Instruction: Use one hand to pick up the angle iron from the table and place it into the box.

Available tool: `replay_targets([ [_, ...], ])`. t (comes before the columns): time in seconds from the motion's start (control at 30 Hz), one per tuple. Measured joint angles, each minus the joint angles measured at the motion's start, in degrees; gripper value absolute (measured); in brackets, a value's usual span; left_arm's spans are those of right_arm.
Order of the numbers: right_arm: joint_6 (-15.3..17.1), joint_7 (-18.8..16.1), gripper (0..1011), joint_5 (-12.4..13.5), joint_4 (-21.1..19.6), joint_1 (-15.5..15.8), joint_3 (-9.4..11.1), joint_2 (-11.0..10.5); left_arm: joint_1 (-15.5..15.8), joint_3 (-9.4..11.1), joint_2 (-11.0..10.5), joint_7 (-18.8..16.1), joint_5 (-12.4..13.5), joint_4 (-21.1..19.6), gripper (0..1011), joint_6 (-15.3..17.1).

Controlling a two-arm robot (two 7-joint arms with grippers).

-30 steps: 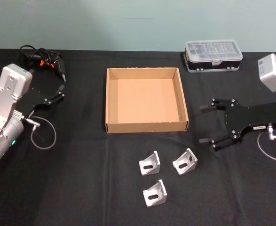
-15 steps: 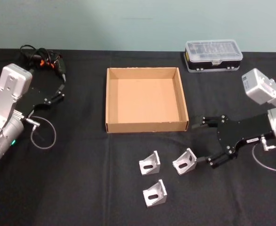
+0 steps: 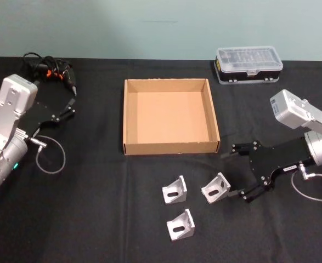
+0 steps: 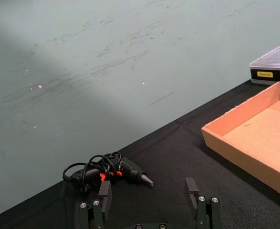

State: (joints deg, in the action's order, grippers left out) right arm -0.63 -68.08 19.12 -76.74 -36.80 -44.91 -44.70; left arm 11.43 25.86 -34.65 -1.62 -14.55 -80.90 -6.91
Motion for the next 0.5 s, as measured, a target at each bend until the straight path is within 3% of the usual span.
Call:
replay_targets([
  [0.5,-0.78,-0.44,1004,-0.52,3.34,-2.06,-3.63,2.34,0.0,0.0,0.0,0.0,0.0,0.0,1000,0.0],
])
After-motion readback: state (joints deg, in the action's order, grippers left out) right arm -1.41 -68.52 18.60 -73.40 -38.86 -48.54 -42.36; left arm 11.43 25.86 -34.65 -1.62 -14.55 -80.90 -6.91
